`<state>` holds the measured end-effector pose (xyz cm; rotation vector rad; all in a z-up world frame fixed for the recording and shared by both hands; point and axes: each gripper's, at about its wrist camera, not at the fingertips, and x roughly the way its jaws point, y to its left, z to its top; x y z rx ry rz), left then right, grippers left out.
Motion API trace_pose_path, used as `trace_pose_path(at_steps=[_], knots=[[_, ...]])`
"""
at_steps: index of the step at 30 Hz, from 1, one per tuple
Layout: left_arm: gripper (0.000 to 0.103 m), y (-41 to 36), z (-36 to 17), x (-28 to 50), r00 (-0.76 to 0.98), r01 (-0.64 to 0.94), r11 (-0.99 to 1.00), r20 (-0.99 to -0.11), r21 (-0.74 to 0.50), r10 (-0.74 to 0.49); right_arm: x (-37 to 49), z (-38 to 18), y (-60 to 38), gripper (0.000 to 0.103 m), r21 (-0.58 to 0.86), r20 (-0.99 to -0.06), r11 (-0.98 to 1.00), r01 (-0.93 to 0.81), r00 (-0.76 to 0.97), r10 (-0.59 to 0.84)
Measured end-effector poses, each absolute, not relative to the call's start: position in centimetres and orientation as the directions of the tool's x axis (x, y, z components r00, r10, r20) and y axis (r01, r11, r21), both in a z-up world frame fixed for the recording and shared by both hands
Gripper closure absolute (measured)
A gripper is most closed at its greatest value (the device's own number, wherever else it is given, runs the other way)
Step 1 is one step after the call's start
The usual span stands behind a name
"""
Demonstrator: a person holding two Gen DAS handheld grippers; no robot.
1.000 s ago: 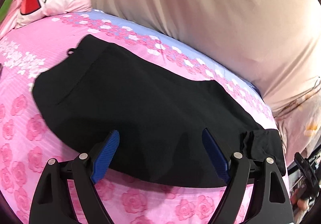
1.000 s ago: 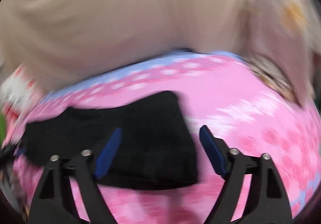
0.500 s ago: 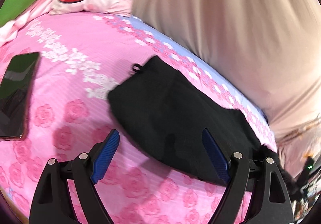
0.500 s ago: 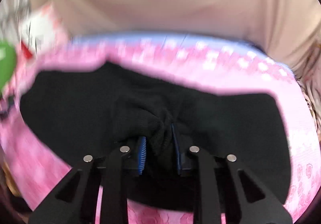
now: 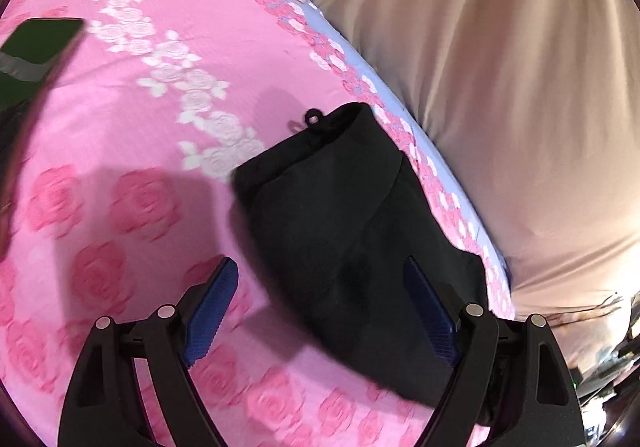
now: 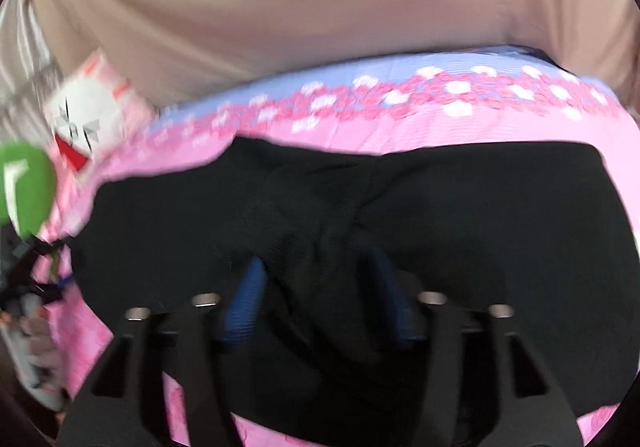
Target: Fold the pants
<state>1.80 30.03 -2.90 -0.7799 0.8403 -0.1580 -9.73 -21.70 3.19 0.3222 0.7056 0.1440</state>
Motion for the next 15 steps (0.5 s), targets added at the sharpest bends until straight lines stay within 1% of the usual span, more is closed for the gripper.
trace_pose_path(at_steps=[2, 4, 5, 6, 7, 8, 10, 12, 14, 15], knots=[[0.019, 29.6, -2.8, 2.9, 0.676, -0.169, 0.717, -0.608, -0.677, -0.415, -10.6, 3.2, -23.3, 0.036, 0.346, -0.606, 0.938, 0.009, 0.766, 0.216], [0.020, 29.0, -2.8, 4.1, 0.675, -0.152, 0.733, -0.611, -0.663, -0.413, -11.1, 2.7, -24.8, 0.036, 0.369, -0.604, 0.929, 0.039, 0.769, 0.208], [0.037, 28.7, -2.7, 4.4, 0.675, -0.143, 0.743, -0.613, -0.654, -0.410, -11.3, 2.3, -25.6, 0.036, 0.390, -0.602, 0.919, 0.056, 0.771, 0.208], [0.053, 28.1, -2.5, 4.9, 0.665, -0.140, 0.772, -0.636, -0.620, -0.390, -11.5, 1.9, -26.1, 0.036, 0.407, -0.598, 0.911, 0.063, 0.772, 0.214], [0.078, 27.8, -2.3, 5.2, 0.661, -0.134, 0.786, -0.645, -0.604, -0.383, -11.5, 1.6, -26.3, 0.036, 0.417, -0.594, 0.907, 0.063, 0.774, 0.220], [0.082, 27.5, -1.8, 5.1, 0.660, -0.122, 0.796, -0.647, -0.593, -0.381, -11.8, 1.3, -26.5, 0.036, 0.424, -0.589, 0.903, 0.063, 0.777, 0.222], [0.088, 26.7, 0.5, 4.4, 0.692, -0.088, 0.819, -0.627, -0.567, -0.359, -11.9, 1.2, -26.2, 0.035, 0.412, -0.587, 0.909, 0.061, 0.780, 0.214], [0.089, 25.0, 4.3, 3.3, 0.726, -0.005, 0.846, -0.584, -0.533, -0.364, -11.8, 1.2, -26.0, 0.033, 0.396, -0.587, 0.917, 0.055, 0.783, 0.206], [0.089, 22.2, 8.3, 2.2, 0.749, 0.106, 0.860, -0.529, -0.499, -0.400, -11.9, 1.1, -26.1, 0.033, 0.404, -0.580, 0.913, 0.053, 0.787, 0.211], [0.090, 19.7, 11.0, 1.3, 0.754, 0.192, 0.859, -0.490, -0.474, -0.438, -12.0, 1.1, -26.3, 0.033, 0.417, -0.574, 0.907, 0.052, 0.789, 0.219]])
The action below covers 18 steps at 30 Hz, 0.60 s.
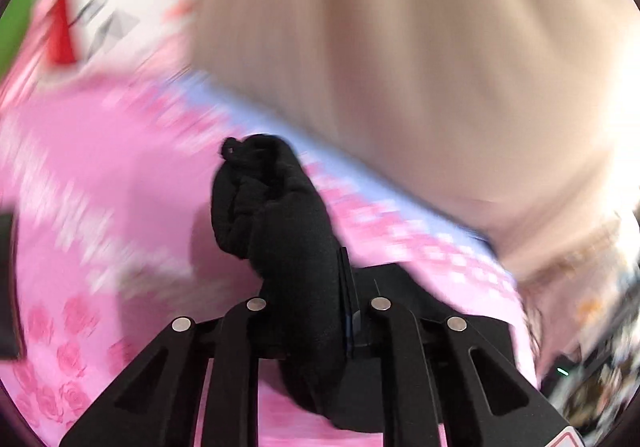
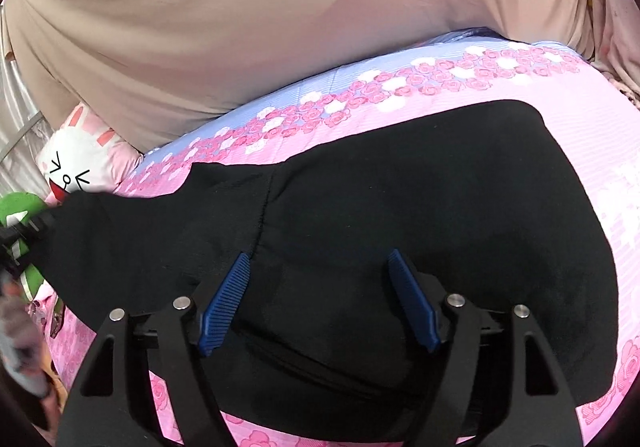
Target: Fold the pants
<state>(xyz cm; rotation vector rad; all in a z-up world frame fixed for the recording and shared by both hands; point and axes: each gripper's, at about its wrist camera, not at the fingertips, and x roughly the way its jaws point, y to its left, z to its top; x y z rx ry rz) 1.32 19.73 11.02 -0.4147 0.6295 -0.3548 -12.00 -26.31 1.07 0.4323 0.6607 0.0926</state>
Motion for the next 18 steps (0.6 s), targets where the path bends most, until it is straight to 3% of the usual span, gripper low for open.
trace_pose_path(at_steps=[4, 5, 6, 8, 9, 12, 16, 18], knots=[[0.089, 9.9, 16.8, -1.0, 0.687, 0.443, 0.809, -0.433, -0.387, -0.584, -12.4, 1.0, -27.4, 0.033, 0.481, -0.543, 0.875, 0.056, 0.802, 0.247], [0.083, 7.7, 16.9, -1.2, 0.666, 0.474, 0.798, -0.442, -0.372, -0.601, -12.5, 1.0, -27.6, 0.033, 0.487, -0.539, 0.872, 0.056, 0.805, 0.249], [0.076, 4.8, 16.7, -1.6, 0.641, 0.516, 0.784, -0.452, -0.346, -0.621, -12.6, 1.1, -27.6, 0.033, 0.492, -0.534, 0.869, 0.056, 0.807, 0.251], [0.040, 1.9, 15.5, -2.2, 0.617, 0.552, 0.768, -0.462, -0.324, -0.638, -12.9, 1.3, -27.9, 0.033, 0.506, -0.523, 0.861, 0.053, 0.813, 0.257], [0.035, 0.9, 14.6, -2.5, 0.606, 0.558, 0.761, -0.464, -0.330, -0.646, -13.2, 1.5, -28.2, 0.033, 0.514, -0.514, 0.856, 0.053, 0.818, 0.259], [0.030, 0.6, 12.4, -2.9, 0.565, 0.554, 0.749, -0.496, -0.364, -0.659, -14.2, 2.2, -29.0, 0.032, 0.555, -0.481, 0.832, 0.030, 0.827, 0.291], [0.030, 3.4, 10.6, -3.1, 0.576, 0.486, 0.785, -0.536, -0.384, -0.618, -13.8, 2.9, -29.8, 0.012, 0.642, -0.448, 0.766, -0.028, 0.798, 0.404], [0.029, 4.9, 9.3, -2.9, 0.595, 0.434, 0.819, -0.564, -0.376, -0.573, -12.9, 3.1, -29.8, 0.012, 0.655, -0.460, 0.756, -0.020, 0.783, 0.419]])
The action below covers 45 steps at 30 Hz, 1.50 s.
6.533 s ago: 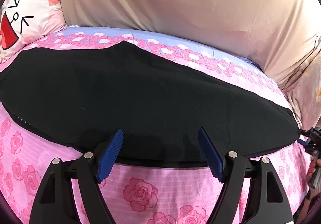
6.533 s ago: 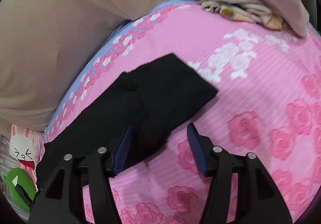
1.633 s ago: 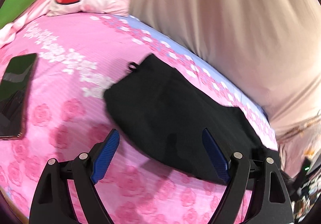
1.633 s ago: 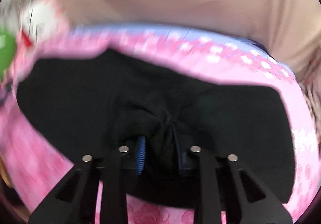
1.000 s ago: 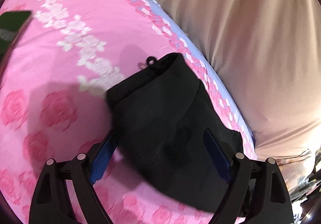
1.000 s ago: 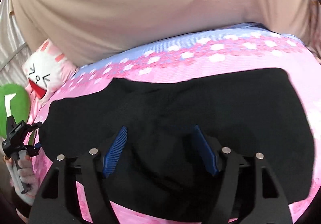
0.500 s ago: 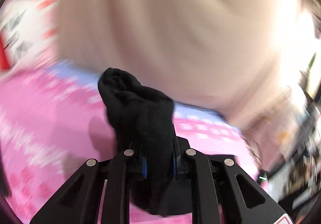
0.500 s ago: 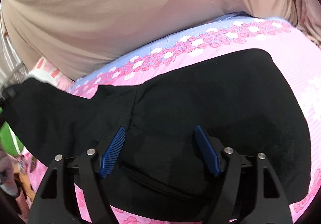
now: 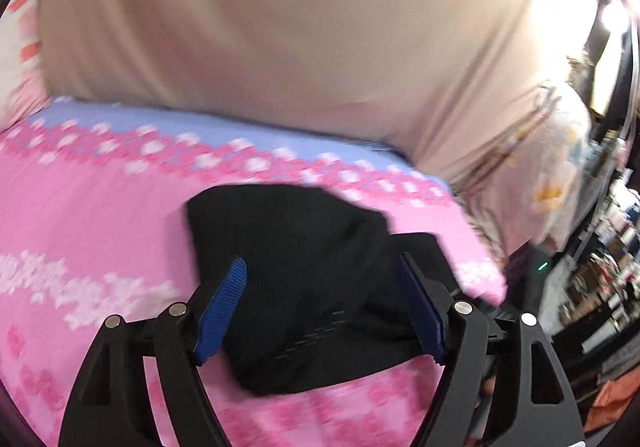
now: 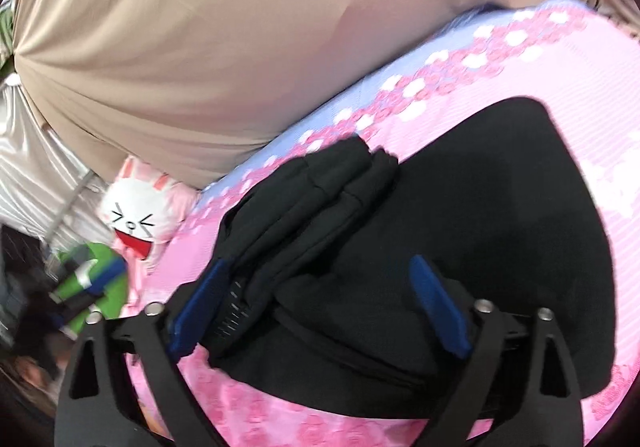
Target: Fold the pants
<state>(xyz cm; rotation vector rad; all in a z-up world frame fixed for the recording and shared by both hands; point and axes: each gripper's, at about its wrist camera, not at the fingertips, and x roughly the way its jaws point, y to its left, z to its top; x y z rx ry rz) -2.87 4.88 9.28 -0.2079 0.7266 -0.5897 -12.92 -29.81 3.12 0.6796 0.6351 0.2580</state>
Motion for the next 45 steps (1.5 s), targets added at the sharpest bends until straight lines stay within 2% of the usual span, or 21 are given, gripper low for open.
trace_pose_path(at_steps=[9, 10, 11, 15, 16, 19, 26, 34, 38, 42, 45], knots=[[0.029, 9.8, 4.6, -2.6, 0.565, 0.321, 0.832, -0.614, -0.452, -0.551, -5.4, 2.4, -29.2, 0.012, 0.667, -0.574, 0.734, 0.126, 0.715, 0.398], [0.029, 10.0, 4.4, -2.7, 0.561, 0.318, 0.832, -0.617, -0.455, -0.552, -4.5, 2.4, -28.6, 0.021, 0.660, -0.585, 0.739, 0.133, 0.708, 0.395], [0.029, 10.2, 4.3, -2.8, 0.559, 0.318, 0.831, -0.618, -0.455, -0.553, -4.1, 2.5, -28.1, 0.038, 0.653, -0.595, 0.745, 0.136, 0.701, 0.394], [0.029, 10.5, 4.1, -3.6, 0.563, 0.329, 0.838, -0.622, -0.434, -0.544, -3.6, 4.0, -26.2, 0.059, 0.588, -0.612, 0.799, 0.130, 0.717, 0.334], [0.029, 10.5, 4.1, -3.7, 0.564, 0.333, 0.838, -0.622, -0.432, -0.544, -3.7, 4.4, -26.0, 0.072, 0.582, -0.607, 0.804, 0.121, 0.723, 0.330], [0.029, 10.4, 4.0, -3.9, 0.564, 0.346, 0.838, -0.620, -0.422, -0.545, -4.1, 6.1, -25.2, 0.079, 0.557, -0.591, 0.826, 0.082, 0.738, 0.325], [0.022, 9.0, 5.0, -4.5, 0.557, 0.390, 0.816, -0.596, -0.426, -0.578, -5.7, 14.9, -20.2, 0.082, 0.526, -0.489, 0.834, -0.168, 0.742, 0.459], [0.022, 9.3, 5.5, -5.5, 0.562, 0.387, 0.813, -0.588, -0.434, -0.582, -3.1, 20.9, -8.2, 0.084, 0.423, -0.523, 0.796, -0.432, 0.601, 0.604], [0.022, 12.0, 5.6, -5.6, 0.593, 0.333, 0.830, -0.584, -0.448, -0.554, -3.4, 23.2, -5.1, 0.085, 0.397, -0.493, 0.773, -0.494, 0.596, 0.634], [0.022, 14.1, 5.6, -5.6, 0.613, 0.297, 0.831, -0.574, -0.470, -0.543, -6.1, 22.8, -9.2, 0.085, 0.438, -0.370, 0.761, -0.478, 0.676, 0.637], [0.022, 14.8, 5.4, -5.3, 0.612, 0.282, 0.825, -0.571, -0.489, -0.548, -9.2, 18.8, -17.1, 0.085, 0.542, -0.285, 0.748, -0.382, 0.754, 0.592]])
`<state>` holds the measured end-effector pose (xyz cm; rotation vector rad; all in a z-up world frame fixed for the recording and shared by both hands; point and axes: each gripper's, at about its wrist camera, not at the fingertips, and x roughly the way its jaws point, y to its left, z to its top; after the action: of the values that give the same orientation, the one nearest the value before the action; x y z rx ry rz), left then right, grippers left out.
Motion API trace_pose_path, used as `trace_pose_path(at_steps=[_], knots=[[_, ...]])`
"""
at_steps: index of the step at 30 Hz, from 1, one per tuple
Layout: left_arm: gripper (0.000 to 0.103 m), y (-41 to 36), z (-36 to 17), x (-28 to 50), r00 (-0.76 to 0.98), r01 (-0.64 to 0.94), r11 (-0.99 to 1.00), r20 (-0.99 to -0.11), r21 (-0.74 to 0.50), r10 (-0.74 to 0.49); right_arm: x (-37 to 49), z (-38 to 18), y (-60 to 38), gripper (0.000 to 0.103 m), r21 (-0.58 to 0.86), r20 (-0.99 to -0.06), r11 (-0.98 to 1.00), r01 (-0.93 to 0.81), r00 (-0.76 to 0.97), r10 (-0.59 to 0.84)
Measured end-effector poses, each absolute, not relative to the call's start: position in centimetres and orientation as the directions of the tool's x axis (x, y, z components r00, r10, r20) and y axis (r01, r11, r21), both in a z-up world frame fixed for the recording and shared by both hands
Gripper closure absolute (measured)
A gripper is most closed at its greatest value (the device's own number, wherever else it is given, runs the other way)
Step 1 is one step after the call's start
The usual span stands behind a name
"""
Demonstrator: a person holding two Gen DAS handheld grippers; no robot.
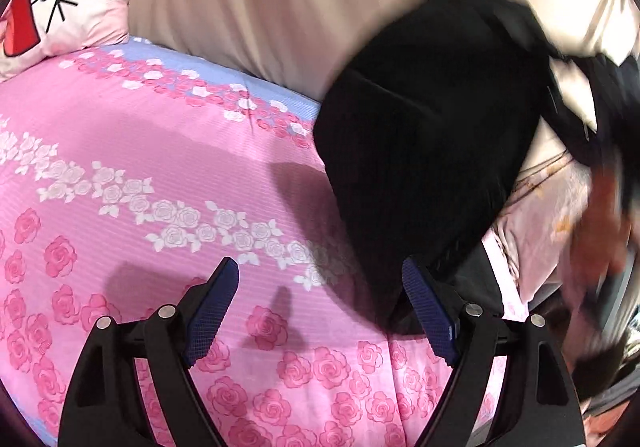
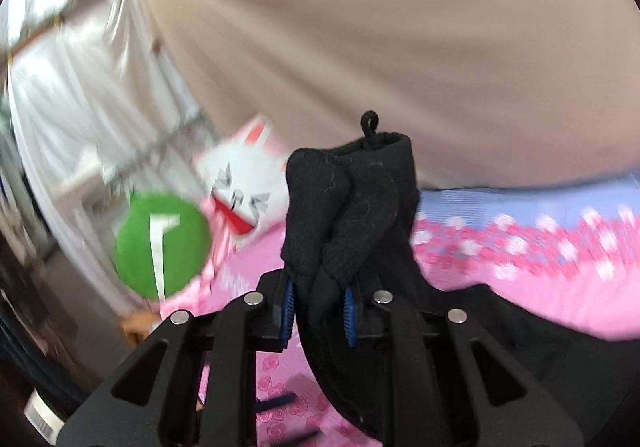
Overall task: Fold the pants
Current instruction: 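Lift the folded pants with the right gripper while the left gripper holds its end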
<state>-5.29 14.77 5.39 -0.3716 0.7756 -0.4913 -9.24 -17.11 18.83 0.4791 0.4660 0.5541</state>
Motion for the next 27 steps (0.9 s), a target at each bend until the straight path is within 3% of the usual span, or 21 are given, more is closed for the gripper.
trace_pose_path(at_steps=[5, 8, 11, 15, 16, 17, 19, 23, 25, 27], knots=[[0.022, 11.9, 6.3, -4.8, 0.562, 0.358, 0.772, -0.539, -0.526, -0.627, -12.3, 11.2, -26.4, 0.085, 0.650, -0.357, 0.749, -0.130, 0.818, 0.451], [0.022, 6.0, 6.9, -6.0, 0.480, 0.484, 0.725, -0.544, -0.490, -0.688, -12.6, 9.2, -28.5, 0.085, 0.658, -0.404, 0.750, -0.067, 0.809, 0.427], [0.021, -1.2, 6.6, -8.1, 0.461, 0.591, 0.724, -0.589, -0.354, -0.664, -12.8, 8.3, -29.4, 0.085, 0.652, -0.428, 0.755, -0.069, 0.789, 0.441], [0.019, -6.5, 5.3, -8.5, 0.584, 0.573, 0.803, -0.607, -0.162, -0.539, -13.8, 7.5, -30.5, 0.085, 0.648, -0.429, 0.757, -0.079, 0.784, 0.449], [0.024, -7.3, 5.0, -8.3, 0.595, 0.568, 0.810, -0.609, -0.143, -0.524, -13.9, 7.4, -30.8, 0.085, 0.648, -0.426, 0.758, -0.076, 0.788, 0.444], [0.039, -8.3, 4.9, -7.9, 0.604, 0.572, 0.812, -0.609, -0.117, -0.513, -14.1, 7.5, -31.2, 0.085, 0.643, -0.423, 0.763, -0.075, 0.795, 0.435], [0.056, -9.4, 5.5, -7.7, 0.603, 0.596, 0.799, -0.609, -0.086, -0.515, -14.9, 8.1, -32.0, 0.085, 0.637, -0.406, 0.768, -0.071, 0.816, 0.412], [0.055, -10.7, 7.3, -8.6, 0.575, 0.656, 0.749, -0.583, -0.091, -0.574, -17.4, 8.7, -34.1, 0.085, 0.638, -0.349, 0.766, -0.080, 0.857, 0.380], [0.052, -11.7, 6.2, -8.6, 0.551, 0.666, 0.741, -0.615, -0.082, -0.563, -17.5, 6.6, -35.0, 0.084, 0.639, -0.397, 0.768, -0.027, 0.844, 0.360], [0.051, -12.5, 4.0, -8.3, 0.502, 0.676, 0.732, -0.671, -0.089, -0.545, -17.0, 2.2, -36.1, 0.084, 0.646, -0.502, 0.760, 0.076, 0.792, 0.347]])
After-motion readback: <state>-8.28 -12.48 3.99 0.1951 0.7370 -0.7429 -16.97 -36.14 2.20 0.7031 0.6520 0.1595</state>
